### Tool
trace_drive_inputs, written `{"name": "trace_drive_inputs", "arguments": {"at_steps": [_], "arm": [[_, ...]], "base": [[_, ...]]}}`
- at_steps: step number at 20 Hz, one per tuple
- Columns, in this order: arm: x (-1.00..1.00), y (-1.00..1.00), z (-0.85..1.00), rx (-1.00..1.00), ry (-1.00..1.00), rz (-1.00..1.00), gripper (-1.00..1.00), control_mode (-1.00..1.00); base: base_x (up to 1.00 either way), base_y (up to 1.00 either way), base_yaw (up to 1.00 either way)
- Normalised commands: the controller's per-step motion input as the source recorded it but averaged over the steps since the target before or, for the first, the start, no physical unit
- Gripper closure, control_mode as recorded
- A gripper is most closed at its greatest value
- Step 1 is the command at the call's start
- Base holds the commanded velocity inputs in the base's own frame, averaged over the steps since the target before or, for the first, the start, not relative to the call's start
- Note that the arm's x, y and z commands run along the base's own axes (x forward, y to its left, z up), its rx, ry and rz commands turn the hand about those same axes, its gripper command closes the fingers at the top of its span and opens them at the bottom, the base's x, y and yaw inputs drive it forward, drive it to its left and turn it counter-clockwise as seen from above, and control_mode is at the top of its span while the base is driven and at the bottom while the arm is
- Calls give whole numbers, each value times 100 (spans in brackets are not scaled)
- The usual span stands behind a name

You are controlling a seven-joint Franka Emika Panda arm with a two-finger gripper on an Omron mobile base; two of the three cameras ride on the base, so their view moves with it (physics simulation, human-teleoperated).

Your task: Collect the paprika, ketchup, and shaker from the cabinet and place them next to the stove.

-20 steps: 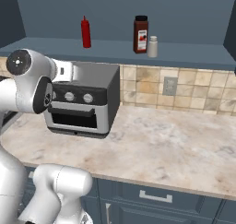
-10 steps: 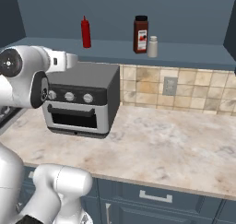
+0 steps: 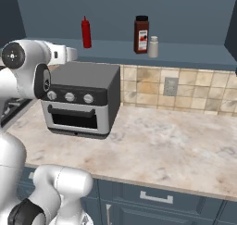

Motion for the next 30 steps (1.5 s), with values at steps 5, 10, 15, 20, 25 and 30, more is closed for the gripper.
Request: {"name": "trace_drive_inputs", "arguments": {"at_steps": [5,10,15,20,25,30], "arm": [[31,4,0,0,-7,0,-100,-100],[38,0,2,0,-3,0,-100,-100],[42,0,12,0,-2,0,-100,-100],[23,0,18,0,0,0,-100,-100],[3,0,0,0,0,0,-100,-100],[1,0,0,0,0,0,-100,-100]], "base": [[0,0,0],[0,0,0],[0,0,0],[0,0,0],[0,0,0],[0,0,0]]}}
